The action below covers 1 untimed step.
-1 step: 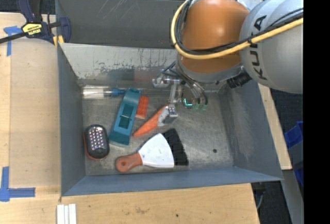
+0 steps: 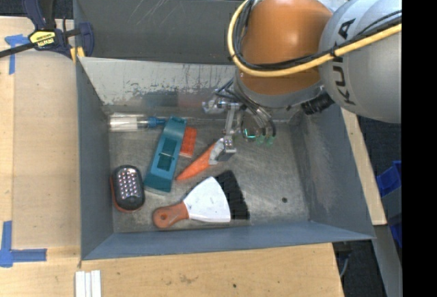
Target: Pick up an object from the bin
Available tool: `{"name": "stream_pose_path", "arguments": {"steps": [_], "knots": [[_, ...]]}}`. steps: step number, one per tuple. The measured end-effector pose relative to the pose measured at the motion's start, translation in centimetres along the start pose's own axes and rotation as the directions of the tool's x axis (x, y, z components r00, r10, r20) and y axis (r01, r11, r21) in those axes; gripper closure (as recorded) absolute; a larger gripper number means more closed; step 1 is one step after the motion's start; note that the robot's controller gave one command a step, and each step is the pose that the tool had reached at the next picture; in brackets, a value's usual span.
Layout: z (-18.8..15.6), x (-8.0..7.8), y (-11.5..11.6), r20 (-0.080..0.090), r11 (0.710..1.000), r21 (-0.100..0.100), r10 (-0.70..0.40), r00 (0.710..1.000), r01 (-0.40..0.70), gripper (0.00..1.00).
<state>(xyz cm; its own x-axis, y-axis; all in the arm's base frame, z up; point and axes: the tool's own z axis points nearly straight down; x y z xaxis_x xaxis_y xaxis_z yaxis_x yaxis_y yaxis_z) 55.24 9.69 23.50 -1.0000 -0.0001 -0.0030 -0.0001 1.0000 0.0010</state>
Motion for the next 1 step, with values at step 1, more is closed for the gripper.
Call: {"name": "stream_pose_path", "arguments": {"steps": [1], "knots": [[8.39,-1.11,1.64,-0.003,0.981,0.001,0.192,0.981,-0.192,1.00]]}}
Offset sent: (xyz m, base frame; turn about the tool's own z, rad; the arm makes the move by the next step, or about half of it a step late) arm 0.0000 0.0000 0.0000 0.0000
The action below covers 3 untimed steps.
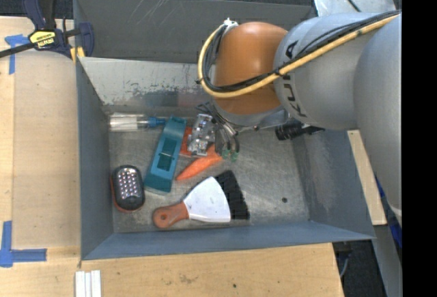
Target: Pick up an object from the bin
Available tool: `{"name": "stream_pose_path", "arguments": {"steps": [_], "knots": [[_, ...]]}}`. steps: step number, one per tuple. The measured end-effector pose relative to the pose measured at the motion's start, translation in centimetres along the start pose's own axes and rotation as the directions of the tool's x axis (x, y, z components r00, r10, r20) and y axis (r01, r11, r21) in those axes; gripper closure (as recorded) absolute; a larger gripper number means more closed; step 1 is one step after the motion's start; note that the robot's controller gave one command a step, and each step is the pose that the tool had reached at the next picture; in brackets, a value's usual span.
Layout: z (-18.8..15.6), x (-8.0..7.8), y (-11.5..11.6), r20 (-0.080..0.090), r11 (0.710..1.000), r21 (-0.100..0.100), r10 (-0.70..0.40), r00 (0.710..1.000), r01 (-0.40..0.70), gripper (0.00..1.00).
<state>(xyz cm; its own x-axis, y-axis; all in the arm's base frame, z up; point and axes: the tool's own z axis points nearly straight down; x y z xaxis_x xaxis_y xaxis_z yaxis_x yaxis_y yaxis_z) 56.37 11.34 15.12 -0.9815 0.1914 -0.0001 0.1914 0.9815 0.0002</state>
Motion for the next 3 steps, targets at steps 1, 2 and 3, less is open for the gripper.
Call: {"name": "stream_pose_path", "arguments": {"steps": [1,2,3], "knots": [[0.0,0.0,0.0,0.000,1.000,0.000,0.001,1.000,-0.001,0.00],[0.0,0.0,0.0,0.000,1.000,0.000,0.001,1.000,-0.001,0.00],[-1.3,-1.3,-0.6,0.001,1.000,0.000,-0.031,1.000,0.031,0.00]]}}
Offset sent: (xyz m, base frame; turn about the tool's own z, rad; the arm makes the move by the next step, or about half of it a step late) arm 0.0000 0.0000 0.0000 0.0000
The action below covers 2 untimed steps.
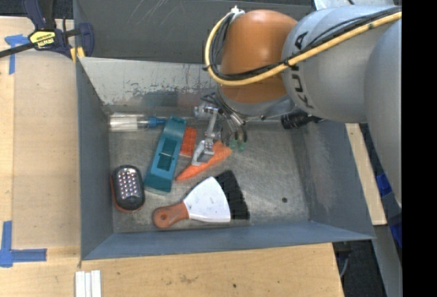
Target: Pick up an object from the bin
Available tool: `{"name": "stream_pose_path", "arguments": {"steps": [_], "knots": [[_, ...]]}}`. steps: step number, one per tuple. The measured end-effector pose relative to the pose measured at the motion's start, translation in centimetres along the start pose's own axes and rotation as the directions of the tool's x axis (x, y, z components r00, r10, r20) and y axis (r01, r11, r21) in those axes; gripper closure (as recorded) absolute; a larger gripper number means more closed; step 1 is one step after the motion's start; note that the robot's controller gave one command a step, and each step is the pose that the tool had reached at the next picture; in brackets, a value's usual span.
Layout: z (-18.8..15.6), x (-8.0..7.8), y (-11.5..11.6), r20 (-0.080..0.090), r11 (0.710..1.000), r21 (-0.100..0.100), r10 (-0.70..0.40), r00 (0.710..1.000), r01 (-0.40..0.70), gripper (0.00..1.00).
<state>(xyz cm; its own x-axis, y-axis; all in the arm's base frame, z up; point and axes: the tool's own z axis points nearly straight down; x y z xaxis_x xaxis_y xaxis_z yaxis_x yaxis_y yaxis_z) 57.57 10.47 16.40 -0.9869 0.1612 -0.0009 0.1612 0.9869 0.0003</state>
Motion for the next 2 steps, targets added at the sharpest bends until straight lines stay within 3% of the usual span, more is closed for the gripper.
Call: {"name": "stream_pose_path", "arguments": {"steps": [1,2], "knots": [[8.11,-3.19,0.93,0.003,0.999,-0.002,0.039,0.999,-0.039,1.00],[8.11,-3.19,0.93,0.003,0.999,-0.002,0.039,0.999,-0.039,1.00]]}}
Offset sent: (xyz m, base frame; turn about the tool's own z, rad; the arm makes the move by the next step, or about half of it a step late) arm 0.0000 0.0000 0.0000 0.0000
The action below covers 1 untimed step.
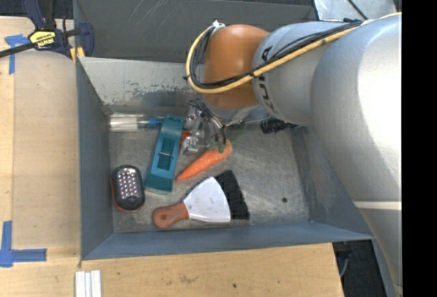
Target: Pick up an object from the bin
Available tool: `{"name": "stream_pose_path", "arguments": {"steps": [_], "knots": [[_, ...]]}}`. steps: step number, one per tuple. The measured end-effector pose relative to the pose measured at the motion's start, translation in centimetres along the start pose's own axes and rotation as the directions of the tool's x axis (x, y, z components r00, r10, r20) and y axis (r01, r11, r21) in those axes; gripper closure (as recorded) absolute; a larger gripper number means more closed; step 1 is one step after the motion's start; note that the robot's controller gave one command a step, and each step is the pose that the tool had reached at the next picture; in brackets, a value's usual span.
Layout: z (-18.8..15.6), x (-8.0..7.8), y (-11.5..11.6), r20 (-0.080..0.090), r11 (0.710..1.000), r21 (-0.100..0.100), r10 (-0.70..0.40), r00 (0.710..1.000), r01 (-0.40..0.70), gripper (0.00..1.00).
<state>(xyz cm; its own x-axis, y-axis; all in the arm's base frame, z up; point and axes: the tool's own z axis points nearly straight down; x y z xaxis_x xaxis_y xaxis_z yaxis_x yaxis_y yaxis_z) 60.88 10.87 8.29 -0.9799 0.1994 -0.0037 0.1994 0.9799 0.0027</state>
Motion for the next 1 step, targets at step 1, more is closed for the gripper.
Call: {"name": "stream_pose_path", "arguments": {"steps": [1], "knots": [[-0.10,0.03,-0.03,0.000,1.000,0.000,0.000,1.000,0.000,1.00]]}}
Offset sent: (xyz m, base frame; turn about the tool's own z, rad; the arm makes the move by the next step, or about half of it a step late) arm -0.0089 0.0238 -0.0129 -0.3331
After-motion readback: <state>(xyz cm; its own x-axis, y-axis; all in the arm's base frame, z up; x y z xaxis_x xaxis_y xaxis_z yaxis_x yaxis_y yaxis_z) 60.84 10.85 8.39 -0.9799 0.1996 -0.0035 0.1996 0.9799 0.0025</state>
